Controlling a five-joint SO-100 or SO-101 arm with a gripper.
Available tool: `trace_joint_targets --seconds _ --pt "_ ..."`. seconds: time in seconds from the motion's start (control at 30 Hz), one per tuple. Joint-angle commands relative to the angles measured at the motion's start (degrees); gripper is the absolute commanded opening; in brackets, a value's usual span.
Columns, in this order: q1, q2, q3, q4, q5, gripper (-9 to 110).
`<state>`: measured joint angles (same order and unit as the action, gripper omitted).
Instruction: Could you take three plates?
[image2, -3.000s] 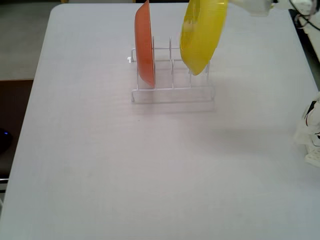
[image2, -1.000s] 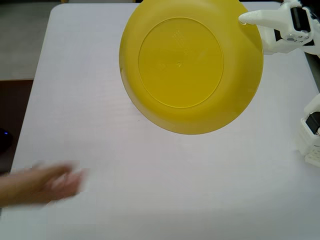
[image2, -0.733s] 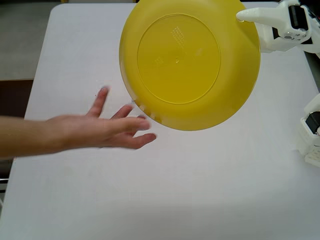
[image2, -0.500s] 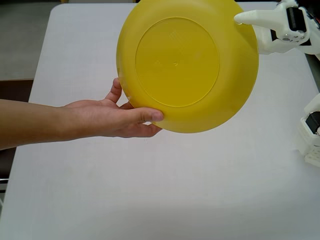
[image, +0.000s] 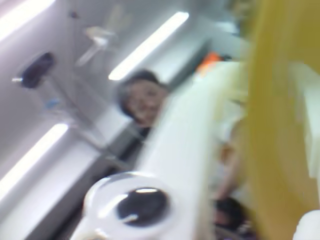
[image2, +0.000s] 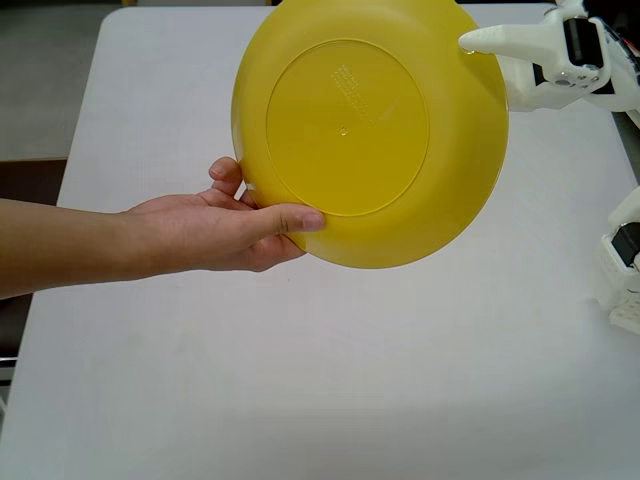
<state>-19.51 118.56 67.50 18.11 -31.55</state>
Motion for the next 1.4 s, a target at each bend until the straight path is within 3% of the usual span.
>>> trace_joint_targets --seconds 0.0,0.4,0.93,1.37 --pt "1.8 1.4 -0.4 3.3 0.0 40" --pt "8.6 6.3 3.8 7.5 5.5 41" --pt "23.8 20.5 30.7 20.6 33.4 36" --pt "25.6 31.6 46.8 18.5 33.9 38"
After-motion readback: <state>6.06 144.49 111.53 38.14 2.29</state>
